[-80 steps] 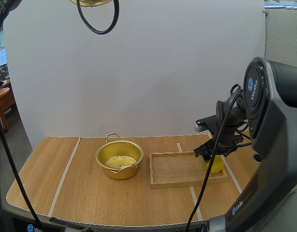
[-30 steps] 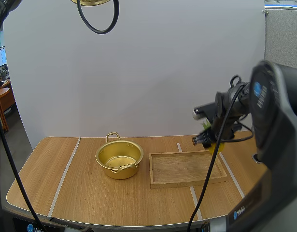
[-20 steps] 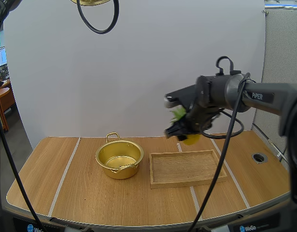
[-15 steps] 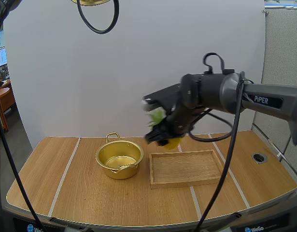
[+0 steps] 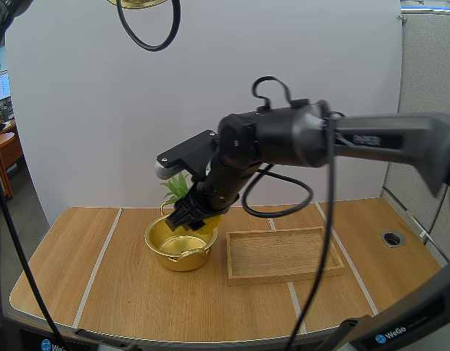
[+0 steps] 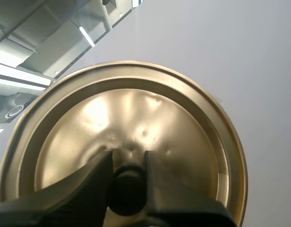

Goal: Open the pot, put the pineapple inside, and close it

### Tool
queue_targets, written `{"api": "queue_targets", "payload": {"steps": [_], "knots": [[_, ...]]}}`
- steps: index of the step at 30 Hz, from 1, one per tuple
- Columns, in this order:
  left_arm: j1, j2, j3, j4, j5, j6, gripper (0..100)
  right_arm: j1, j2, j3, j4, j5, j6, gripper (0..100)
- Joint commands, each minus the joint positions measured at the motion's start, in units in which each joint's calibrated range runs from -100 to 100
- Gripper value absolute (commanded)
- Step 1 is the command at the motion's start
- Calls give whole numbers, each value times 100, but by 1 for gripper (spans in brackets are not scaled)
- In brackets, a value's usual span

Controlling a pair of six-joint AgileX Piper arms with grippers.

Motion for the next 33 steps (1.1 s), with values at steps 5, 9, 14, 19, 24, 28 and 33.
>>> {"api": "queue_targets", "payload": {"steps": [5,9,14,19,24,28,33], "knots": [[-13,-37,-54,52,-129,-53,0,7,972,-782,0,-88,-13,0],[-13,-37,-54,52,-129,-53,0,7,1541,-1191,0,-26,-13,0],[-13,-37,-54,52,-129,-53,0,7,2034,-1385,0,20,-13,0],[-13,-37,-54,52,-129,-53,0,7,2344,-1388,-63,-42,-13,0],[-13,-37,-54,52,-129,-53,0,7,2616,-1388,-86,-32,-13,0],[-13,-37,-54,52,-129,-53,0,7,2788,-1388,-117,-32,2,0],[-13,-37,-54,52,-129,-53,0,7,3029,-1388,-128,-88,2,0]]}}
